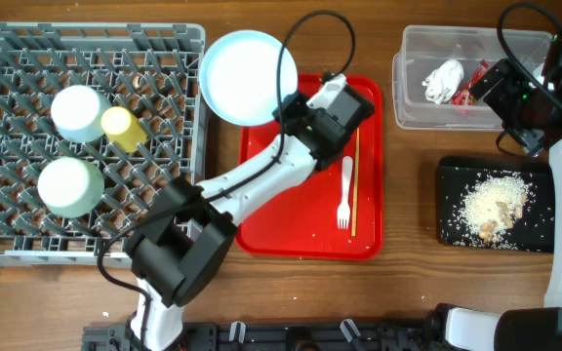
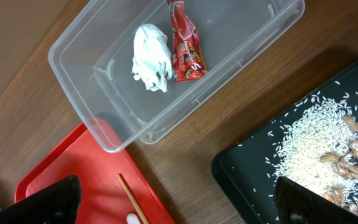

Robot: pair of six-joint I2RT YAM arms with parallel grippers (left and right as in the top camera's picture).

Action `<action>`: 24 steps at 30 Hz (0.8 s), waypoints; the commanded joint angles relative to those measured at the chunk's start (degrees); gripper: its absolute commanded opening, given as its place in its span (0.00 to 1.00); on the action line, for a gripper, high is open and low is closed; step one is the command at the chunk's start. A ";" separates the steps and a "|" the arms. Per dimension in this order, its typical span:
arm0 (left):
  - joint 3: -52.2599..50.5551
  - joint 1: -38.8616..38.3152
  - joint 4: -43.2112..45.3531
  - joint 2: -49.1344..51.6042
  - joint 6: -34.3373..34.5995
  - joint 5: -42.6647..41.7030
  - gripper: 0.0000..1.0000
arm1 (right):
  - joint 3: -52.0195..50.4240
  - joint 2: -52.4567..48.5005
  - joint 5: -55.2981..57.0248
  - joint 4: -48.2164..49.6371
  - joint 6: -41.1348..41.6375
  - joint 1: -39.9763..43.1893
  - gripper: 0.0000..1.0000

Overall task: Sort waste into correct bins and load items into the dishwasher rack
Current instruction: 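Carry the upright plate with left gripper over the rack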

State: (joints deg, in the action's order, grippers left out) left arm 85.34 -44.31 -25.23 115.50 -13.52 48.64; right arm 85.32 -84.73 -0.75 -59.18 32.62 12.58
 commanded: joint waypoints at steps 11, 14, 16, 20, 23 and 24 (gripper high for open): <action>-0.13 12.33 -5.95 -6.51 5.68 -16.94 0.04 | 0.39 0.68 1.18 0.02 -1.09 0.04 1.00; -0.13 15.08 -7.74 -7.82 11.89 -23.39 0.04 | 0.39 0.68 1.18 0.02 -1.09 0.04 1.00; -0.13 16.87 -8.31 -9.57 14.16 -29.14 0.04 | 0.39 0.68 1.18 0.02 -1.09 0.02 1.00; -0.13 20.90 -8.46 -15.39 17.94 -37.11 0.04 | 0.39 0.68 1.18 0.02 -1.09 0.04 1.00; -0.13 24.11 -9.07 -19.76 18.82 -43.34 0.04 | 0.39 0.68 1.18 0.02 -1.07 0.04 1.00; -0.13 25.44 -9.57 -21.18 19.54 -45.92 0.04 | 0.39 0.68 1.18 0.02 -1.09 0.04 1.00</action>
State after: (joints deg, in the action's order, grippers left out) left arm 85.30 -22.09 -34.11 99.68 2.59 12.40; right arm 85.32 -84.73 -0.75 -59.20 32.62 12.58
